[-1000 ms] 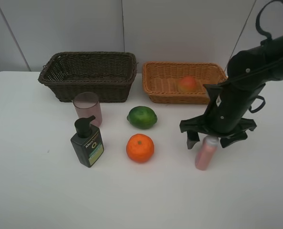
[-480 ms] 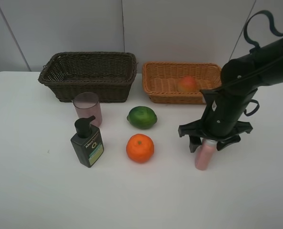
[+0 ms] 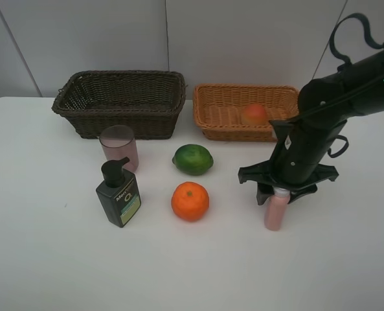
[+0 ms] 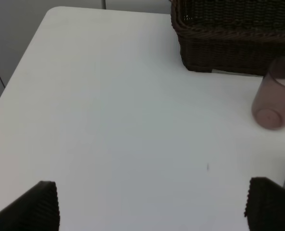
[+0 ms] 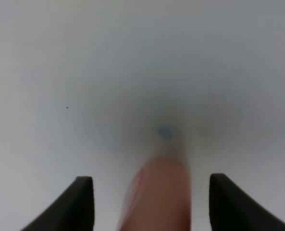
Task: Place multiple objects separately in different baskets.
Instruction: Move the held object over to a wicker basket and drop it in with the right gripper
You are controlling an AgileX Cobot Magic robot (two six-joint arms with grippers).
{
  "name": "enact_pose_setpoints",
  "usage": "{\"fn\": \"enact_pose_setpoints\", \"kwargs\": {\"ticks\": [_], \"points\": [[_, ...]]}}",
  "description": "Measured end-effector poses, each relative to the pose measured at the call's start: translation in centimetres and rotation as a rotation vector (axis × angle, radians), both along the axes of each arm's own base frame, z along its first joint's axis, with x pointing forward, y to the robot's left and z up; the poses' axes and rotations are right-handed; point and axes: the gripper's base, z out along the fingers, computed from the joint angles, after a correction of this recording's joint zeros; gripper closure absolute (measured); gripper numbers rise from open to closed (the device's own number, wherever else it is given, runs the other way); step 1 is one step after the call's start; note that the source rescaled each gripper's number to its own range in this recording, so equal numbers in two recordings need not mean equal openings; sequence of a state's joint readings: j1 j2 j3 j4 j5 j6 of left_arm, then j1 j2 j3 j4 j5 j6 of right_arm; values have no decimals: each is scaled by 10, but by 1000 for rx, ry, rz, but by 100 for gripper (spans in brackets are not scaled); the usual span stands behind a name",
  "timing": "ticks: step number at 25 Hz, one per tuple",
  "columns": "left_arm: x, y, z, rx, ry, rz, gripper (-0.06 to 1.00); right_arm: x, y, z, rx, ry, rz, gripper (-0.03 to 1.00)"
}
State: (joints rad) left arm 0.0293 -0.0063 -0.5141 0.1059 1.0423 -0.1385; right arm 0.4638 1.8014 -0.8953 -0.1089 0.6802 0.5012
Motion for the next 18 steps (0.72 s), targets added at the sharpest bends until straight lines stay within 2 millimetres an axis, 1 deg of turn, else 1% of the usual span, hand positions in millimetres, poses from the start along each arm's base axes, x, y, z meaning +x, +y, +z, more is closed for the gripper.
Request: {"fn": "enact_pose_setpoints", "kwargs": {"ticks": [6, 10, 12, 18], "points": [[0, 0, 0, 0, 0, 0, -6, 0, 0, 0, -1, 1, 0, 63], [0, 0, 0, 0, 0, 0, -6, 5, 0, 8, -49, 36, 55, 65], [0, 0, 0, 0, 0, 0, -6, 13, 2, 20, -82, 46, 95, 65], [0, 0, 0, 0, 0, 0, -6, 46, 13, 76, -115, -9, 182, 66]]}}
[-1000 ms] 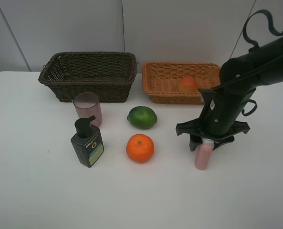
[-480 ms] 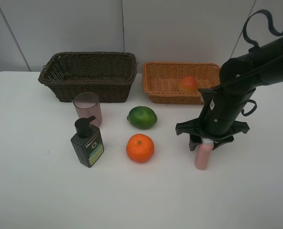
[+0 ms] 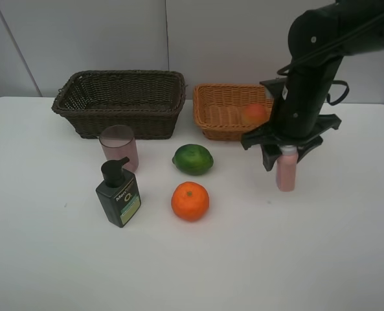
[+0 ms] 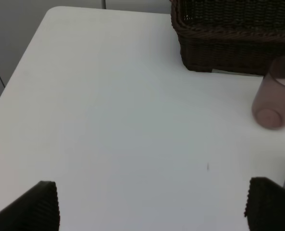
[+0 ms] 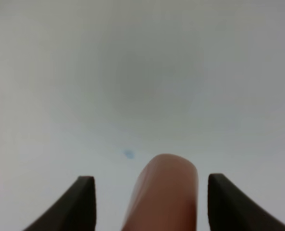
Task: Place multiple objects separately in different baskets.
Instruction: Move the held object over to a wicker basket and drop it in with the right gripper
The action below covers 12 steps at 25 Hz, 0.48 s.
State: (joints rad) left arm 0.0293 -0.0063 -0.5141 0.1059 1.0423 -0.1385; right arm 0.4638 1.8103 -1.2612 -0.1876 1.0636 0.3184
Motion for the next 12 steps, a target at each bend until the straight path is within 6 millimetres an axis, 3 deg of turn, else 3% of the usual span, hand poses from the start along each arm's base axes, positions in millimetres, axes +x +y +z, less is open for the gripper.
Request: {"fn": "enact_pose_setpoints", "kwargs": {"ticks": [6, 12], "points": [[0, 0, 0, 0, 0, 0, -6, 32, 16, 49, 67, -160, 66, 66], [0, 0, 0, 0, 0, 0, -6, 60, 58, 63, 82, -270, 150, 66]]}}
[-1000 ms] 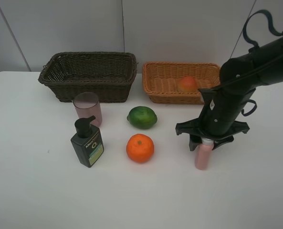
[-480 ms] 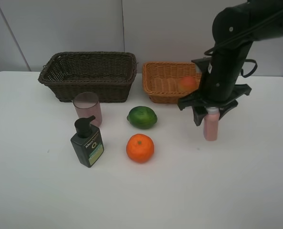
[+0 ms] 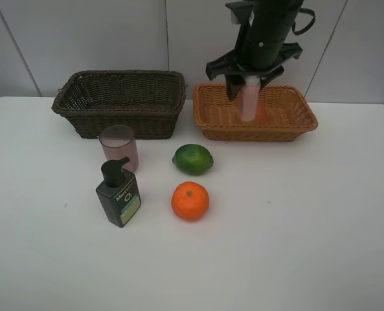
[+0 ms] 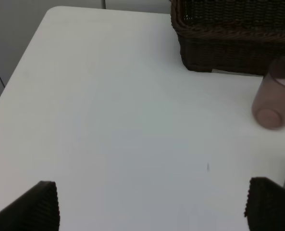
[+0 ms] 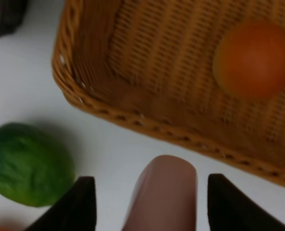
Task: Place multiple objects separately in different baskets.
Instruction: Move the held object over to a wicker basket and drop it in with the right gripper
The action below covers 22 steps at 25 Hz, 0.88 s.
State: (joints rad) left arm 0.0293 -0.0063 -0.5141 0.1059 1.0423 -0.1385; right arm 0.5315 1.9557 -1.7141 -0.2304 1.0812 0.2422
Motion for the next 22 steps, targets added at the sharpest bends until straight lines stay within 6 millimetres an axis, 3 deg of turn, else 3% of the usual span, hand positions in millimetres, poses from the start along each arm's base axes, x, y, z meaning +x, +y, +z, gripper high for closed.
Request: {"fn": "enact_pose_setpoints", "kwargs": {"ticks": [9, 11, 12, 16, 22], "points": [[0, 0, 0, 0, 0, 0, -6, 20, 74, 13, 131, -213, 146, 68], [0, 0, 0, 0, 0, 0, -6, 22, 88, 16, 188, -286, 186, 83], [0, 0, 0, 0, 0, 0, -6, 23, 91, 17, 206, -316, 200, 97], [0, 0, 0, 0, 0, 0, -6, 32, 100, 12, 265, -394, 226, 96], [0, 0, 0, 0, 0, 0, -6, 41, 108, -15, 259, -385, 239, 96]]}}
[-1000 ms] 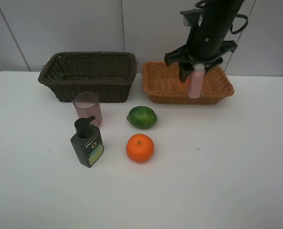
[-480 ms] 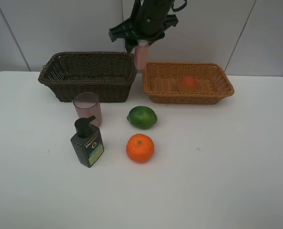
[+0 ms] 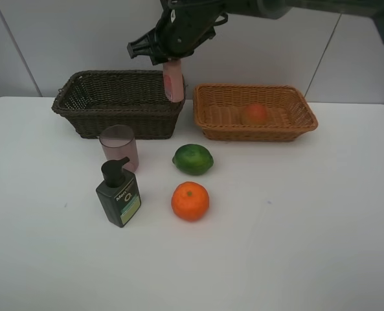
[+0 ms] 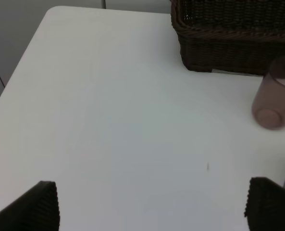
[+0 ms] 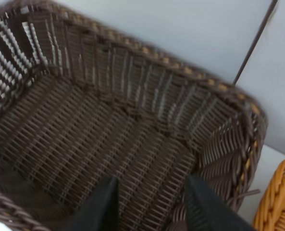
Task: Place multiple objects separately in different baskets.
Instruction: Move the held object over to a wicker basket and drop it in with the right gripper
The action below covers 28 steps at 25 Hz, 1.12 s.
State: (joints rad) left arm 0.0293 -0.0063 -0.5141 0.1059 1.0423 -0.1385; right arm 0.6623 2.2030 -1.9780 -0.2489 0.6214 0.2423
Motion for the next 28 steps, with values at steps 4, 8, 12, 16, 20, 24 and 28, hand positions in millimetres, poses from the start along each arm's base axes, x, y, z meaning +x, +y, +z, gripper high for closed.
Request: {"fn": "enact_pose_setpoints", "kwargs": {"ticks": [4, 8, 12, 16, 20, 24, 28], "points": [[0, 0, 0, 0, 0, 0, -6, 1, 2, -1, 13, -7, 4, 96], [0, 0, 0, 0, 0, 0, -6, 1, 2, -1, 20, -15, 6, 96], [0, 0, 0, 0, 0, 0, -6, 1, 2, 0, 21, -16, 7, 96], [0, 0, 0, 0, 0, 0, -6, 2, 4, 1, 39, -37, 14, 96], [0, 0, 0, 0, 0, 0, -6, 4, 7, 6, 86, -75, 26, 96], [0, 0, 0, 0, 0, 0, -6, 8, 13, 1, 131, -117, 43, 96], [0, 0, 0, 0, 0, 0, -6, 14, 19, -16, 154, -123, 53, 96]]}}
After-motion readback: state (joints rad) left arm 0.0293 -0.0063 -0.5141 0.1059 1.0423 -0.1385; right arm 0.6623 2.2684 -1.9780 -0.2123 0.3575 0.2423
